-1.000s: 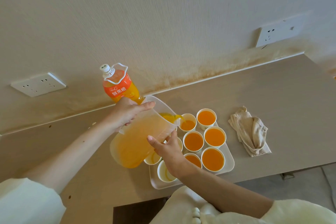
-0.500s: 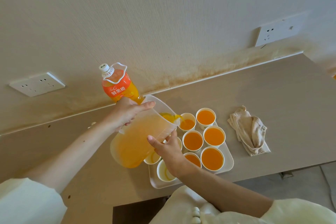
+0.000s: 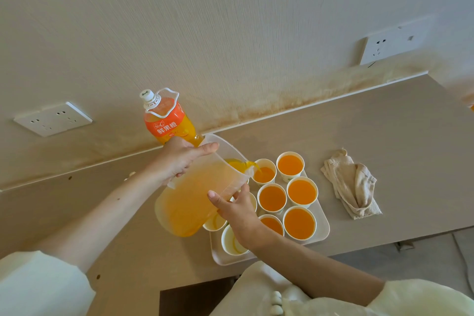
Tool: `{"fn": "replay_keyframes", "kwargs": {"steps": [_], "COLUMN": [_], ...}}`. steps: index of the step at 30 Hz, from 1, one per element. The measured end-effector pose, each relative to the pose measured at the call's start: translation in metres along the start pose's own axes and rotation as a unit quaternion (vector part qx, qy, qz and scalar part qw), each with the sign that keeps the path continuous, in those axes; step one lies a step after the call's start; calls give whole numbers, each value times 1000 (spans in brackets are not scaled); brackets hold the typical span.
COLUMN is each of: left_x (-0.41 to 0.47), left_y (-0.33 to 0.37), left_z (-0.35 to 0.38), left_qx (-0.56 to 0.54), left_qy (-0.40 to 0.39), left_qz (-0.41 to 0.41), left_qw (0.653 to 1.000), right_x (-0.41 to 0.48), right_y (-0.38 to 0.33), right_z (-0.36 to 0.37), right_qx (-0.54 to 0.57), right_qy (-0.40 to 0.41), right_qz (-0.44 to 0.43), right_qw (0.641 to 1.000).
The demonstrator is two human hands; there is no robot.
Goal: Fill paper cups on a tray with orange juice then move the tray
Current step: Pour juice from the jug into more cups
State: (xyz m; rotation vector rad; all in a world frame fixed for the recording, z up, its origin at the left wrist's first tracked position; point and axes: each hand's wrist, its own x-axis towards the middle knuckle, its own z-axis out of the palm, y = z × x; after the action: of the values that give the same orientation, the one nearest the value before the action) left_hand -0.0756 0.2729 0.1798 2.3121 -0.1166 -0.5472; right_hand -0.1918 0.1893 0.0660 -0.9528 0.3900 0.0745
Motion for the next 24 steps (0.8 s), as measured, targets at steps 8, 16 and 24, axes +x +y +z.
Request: {"fn": "replay_keyframes", "kwargs": {"steps": [8, 16, 24], "left_x": [0, -1, -1], "left_y": [0, 2, 2], "left_z": [-1, 1, 1], "left_qx": [2, 0, 7], "left_qy": [-3, -3, -4], "left_qz": [3, 4, 7], "left_qw": [1000, 1000, 1000], "right_x": [0, 0, 0], "right_y": [0, 0, 0], "right_z": [0, -1, -2], "right_qx": [-1, 0, 8], "right_qy": [2, 0, -3], "right_qz": [1, 1, -2], "right_qw": [1000, 1000, 1000]}}
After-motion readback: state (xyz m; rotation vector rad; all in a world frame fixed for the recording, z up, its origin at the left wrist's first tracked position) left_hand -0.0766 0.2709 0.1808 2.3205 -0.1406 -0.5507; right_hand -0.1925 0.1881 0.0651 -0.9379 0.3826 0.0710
